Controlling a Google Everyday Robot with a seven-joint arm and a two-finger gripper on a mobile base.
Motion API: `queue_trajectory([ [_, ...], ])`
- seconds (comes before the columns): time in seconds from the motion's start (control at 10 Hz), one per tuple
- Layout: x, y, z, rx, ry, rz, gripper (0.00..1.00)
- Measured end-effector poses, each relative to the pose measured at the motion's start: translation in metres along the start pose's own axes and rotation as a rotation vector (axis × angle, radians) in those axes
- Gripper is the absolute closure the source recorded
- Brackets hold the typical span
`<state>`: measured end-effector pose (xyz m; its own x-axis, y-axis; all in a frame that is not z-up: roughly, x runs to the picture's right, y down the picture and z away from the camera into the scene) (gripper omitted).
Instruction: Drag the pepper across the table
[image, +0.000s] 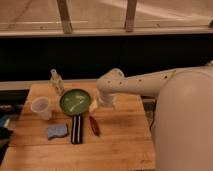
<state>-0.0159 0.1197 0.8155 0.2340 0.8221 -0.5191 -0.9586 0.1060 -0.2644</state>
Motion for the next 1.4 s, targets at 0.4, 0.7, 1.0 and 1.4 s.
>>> queue_trajectory([
  [0.4, 0.000, 0.000, 0.000, -0.001, 0.000, -0.001, 0.20],
  [0.7, 0.001, 0.008, 0.011, -0.001, 0.050, -0.017, 0.20],
  [1.0, 0.006, 0.022, 0.038, 0.009, 0.133, -0.045, 0.20],
  [1.4, 0.013, 0.028, 0.052, 0.011, 0.174, -0.056, 0.20],
])
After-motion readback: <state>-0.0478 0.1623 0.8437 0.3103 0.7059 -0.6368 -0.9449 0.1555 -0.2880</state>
